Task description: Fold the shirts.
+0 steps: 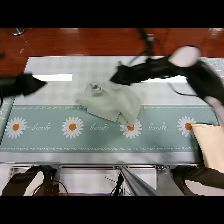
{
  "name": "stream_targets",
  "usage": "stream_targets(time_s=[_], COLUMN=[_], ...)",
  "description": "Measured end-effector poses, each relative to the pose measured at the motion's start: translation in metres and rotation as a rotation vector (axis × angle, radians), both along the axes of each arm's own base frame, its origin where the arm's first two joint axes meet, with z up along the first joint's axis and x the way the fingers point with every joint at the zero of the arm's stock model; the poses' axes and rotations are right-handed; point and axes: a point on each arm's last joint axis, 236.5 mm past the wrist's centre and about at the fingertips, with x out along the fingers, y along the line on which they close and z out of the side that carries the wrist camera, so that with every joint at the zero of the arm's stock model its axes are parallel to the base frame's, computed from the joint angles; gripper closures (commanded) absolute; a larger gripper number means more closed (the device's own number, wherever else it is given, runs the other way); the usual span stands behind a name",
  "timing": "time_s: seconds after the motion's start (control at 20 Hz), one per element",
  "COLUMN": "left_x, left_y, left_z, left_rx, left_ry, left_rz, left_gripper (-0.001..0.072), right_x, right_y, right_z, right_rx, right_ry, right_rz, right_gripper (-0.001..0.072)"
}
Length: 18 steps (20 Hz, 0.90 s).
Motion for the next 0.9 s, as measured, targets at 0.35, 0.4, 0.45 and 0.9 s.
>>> stream_targets(time_s=[0.35, 0.4, 0.45, 0.9], left_x=[-0.067, -0.069, -0.070, -0.067], left_y=[-0.031, -0.033, -0.033, -0.034], left_z=[-0.051, -0.056, -0.060, -0.074], left_rx=[-0.171, -0.184, -0.189, -0.216], left_ry=[0.025, 0.032, 0.040, 0.084], left_rz=[-0.002, -0.003, 0.001, 0.011], left_gripper=[0.0688, 0.0688, 0.0688, 0.0688], right_x=[0.028, 0.030, 0.033, 0.095], right_y=[0.090, 0.094, 0.096, -0.080], right_z=[-0.095, -0.100, -0.102, 0.027], right_rx=[-0.023, -0.023, -0.022, -0.043], right_ry=[0.152, 0.160, 0.161, 0.002], right_rz=[0.078, 0.077, 0.077, -0.088], right_gripper=[0.0153, 0.0086, 0.0087, 0.0089])
